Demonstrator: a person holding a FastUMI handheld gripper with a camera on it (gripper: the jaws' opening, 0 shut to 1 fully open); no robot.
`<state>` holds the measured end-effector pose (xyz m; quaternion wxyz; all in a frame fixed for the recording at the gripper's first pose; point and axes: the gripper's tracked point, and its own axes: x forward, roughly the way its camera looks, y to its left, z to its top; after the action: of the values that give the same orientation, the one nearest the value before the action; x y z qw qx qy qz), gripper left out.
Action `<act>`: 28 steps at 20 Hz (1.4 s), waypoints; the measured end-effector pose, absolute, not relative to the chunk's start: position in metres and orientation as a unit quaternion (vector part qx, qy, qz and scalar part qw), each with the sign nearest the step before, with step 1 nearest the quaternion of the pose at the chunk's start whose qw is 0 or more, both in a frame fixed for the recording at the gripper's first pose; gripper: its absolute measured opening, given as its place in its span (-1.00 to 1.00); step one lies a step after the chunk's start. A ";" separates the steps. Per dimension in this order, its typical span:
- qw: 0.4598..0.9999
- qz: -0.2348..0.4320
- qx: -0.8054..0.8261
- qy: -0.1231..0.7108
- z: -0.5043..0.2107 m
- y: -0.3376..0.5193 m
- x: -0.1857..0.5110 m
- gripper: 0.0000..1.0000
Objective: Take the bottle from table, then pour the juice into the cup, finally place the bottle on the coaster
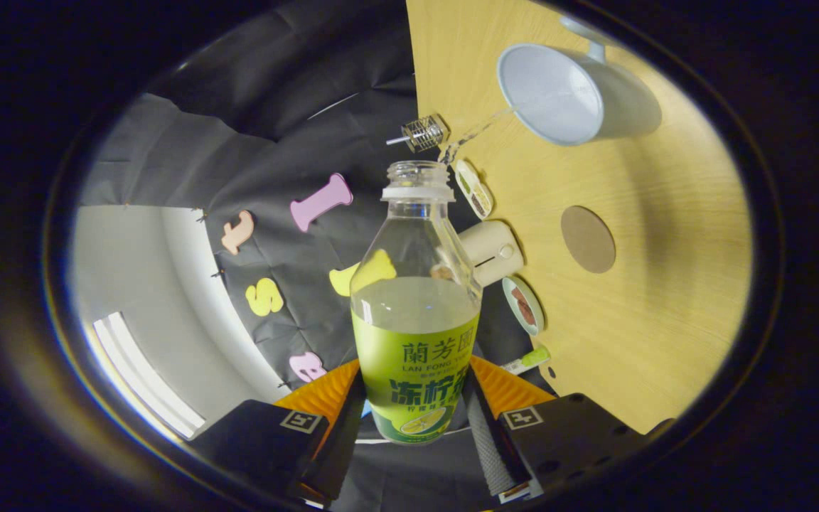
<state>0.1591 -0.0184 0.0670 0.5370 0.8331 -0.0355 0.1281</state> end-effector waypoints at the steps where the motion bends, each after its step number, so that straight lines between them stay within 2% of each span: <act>1: 0.536 0.130 0.833 -0.038 0.069 -0.020 0.157 0.53; 14: 0.498 0.144 0.854 -0.049 0.087 -0.027 0.152 0.53; 28: 0.432 0.146 0.888 -0.065 0.094 -0.047 0.152 0.54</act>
<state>0.1524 -0.0471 0.0941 0.4319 0.8876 -0.0650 0.1462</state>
